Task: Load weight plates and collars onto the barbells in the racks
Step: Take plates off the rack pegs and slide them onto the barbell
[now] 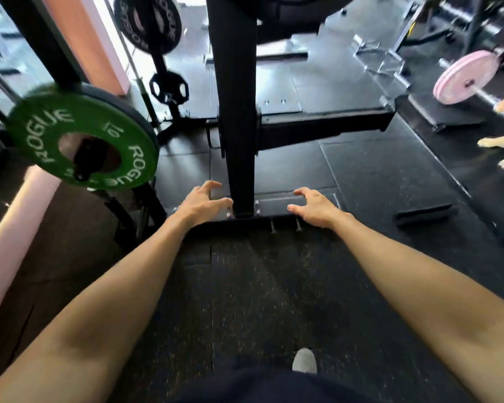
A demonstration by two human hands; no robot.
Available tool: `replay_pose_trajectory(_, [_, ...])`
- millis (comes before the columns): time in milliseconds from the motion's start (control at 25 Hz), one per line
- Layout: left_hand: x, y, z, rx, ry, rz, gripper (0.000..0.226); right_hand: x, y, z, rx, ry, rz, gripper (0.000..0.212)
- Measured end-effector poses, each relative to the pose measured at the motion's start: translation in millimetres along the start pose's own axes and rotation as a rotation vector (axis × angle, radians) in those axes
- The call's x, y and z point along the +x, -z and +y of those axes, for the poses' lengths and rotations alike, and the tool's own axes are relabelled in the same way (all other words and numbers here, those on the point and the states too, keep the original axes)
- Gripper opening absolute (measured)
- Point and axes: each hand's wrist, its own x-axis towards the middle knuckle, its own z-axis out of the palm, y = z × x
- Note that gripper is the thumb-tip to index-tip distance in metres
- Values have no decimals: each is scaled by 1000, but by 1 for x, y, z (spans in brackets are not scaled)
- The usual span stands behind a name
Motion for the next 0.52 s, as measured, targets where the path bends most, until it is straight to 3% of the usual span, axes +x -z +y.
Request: replay_pose_trajectory(520, [35, 146, 178, -85, -340, 313, 54, 15, 210, -96, 38, 288, 413, 51])
